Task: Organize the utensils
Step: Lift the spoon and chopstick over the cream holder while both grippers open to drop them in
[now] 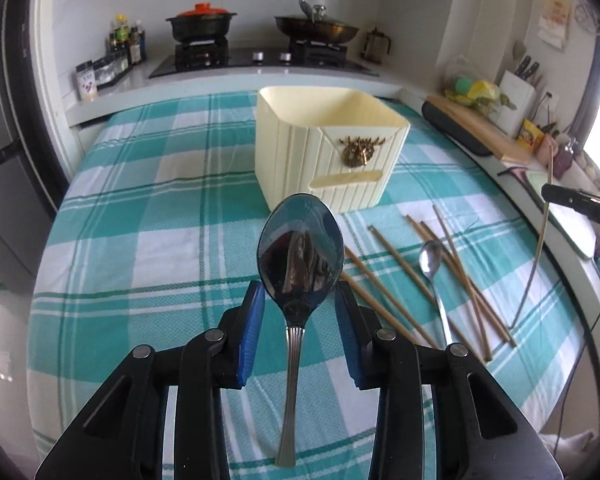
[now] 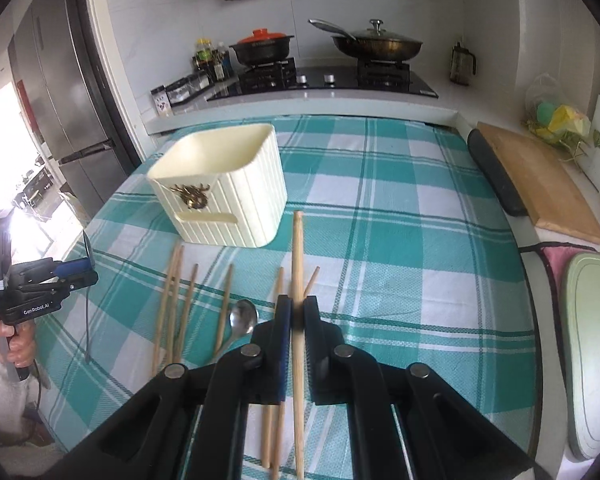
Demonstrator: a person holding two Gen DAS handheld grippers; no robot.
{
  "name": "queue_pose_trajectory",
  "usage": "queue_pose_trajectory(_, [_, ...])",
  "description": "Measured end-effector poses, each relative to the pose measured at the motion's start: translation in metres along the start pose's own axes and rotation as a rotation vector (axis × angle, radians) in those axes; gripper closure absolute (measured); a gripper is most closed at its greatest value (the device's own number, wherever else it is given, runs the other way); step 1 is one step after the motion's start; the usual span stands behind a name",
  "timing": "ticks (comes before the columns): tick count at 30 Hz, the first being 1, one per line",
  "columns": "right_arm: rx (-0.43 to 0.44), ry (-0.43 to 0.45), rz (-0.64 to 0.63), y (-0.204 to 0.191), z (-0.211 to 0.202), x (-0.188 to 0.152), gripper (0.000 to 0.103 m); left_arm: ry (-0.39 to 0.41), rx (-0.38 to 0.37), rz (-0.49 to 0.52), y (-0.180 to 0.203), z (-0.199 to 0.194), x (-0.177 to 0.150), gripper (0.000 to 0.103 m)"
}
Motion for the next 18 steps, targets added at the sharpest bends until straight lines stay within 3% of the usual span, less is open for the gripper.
queue_pose_trajectory(1, [0.0, 0.022, -0.006, -0.004, -0.009, 0.0, 0.096, 0.016, -0.004, -0.006, 0.001, -0.007, 0.0, 0.07])
queue_pose_trajectory(3, [0.001, 0.06, -0.013, -0.012, -0.022, 0.002, 0.096, 0.044, -0.013, -0.015, -0.001, -0.019, 0.0, 0.1])
queue_pose_trajectory(5, [0.004, 0.091, -0.019, -0.018, -0.031, 0.006, 0.096, 0.062, -0.06, -0.029, -0.003, -0.026, 0.004, 0.1])
queue_pose_trajectory(7, [0.007, 0.11, -0.029, -0.025, -0.036, 0.01, 0.096, 0.085, -0.033, -0.012, -0.003, -0.029, 0.007, 0.101])
queue_pose_trajectory(11, [0.002, 0.141, -0.04, -0.034, -0.041, 0.018, 0.096, 0.034, -0.039, -0.016, -0.008, -0.018, 0.001, 0.101])
queue_pose_trajectory(12, [0.008, 0.148, -0.036, -0.034, -0.043, 0.019, 0.096, 0.02, -0.033, -0.008, -0.007, -0.015, -0.001, 0.097])
queue_pose_trajectory(14, [0.011, 0.16, -0.036, -0.036, -0.048, 0.02, 0.096, -0.003, -0.014, 0.03, -0.003, -0.007, -0.004, 0.07])
queue_pose_trajectory(15, [0.011, 0.163, -0.037, -0.037, -0.049, 0.02, 0.096, -0.015, -0.012, 0.055, 0.002, -0.002, -0.005, 0.045])
queue_pose_trajectory(16, [0.012, 0.165, -0.037, -0.037, -0.051, 0.02, 0.096, -0.026, -0.012, 0.082, 0.007, 0.004, -0.006, 0.032])
queue_pose_trajectory(18, [0.018, 0.163, -0.029, -0.037, -0.052, 0.017, 0.096, -0.068, -0.021, 0.144, 0.017, 0.022, -0.007, 0.031])
Point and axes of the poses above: each gripper's, at about its wrist camera, not at the fingertips, and z roughly the way its jaws point, y to its right, x to its top, the point moved 5 cm from there along z, roughly the way its jaws point, and after that the axes turned 5 degrees about -y, right-handed, at the moved point
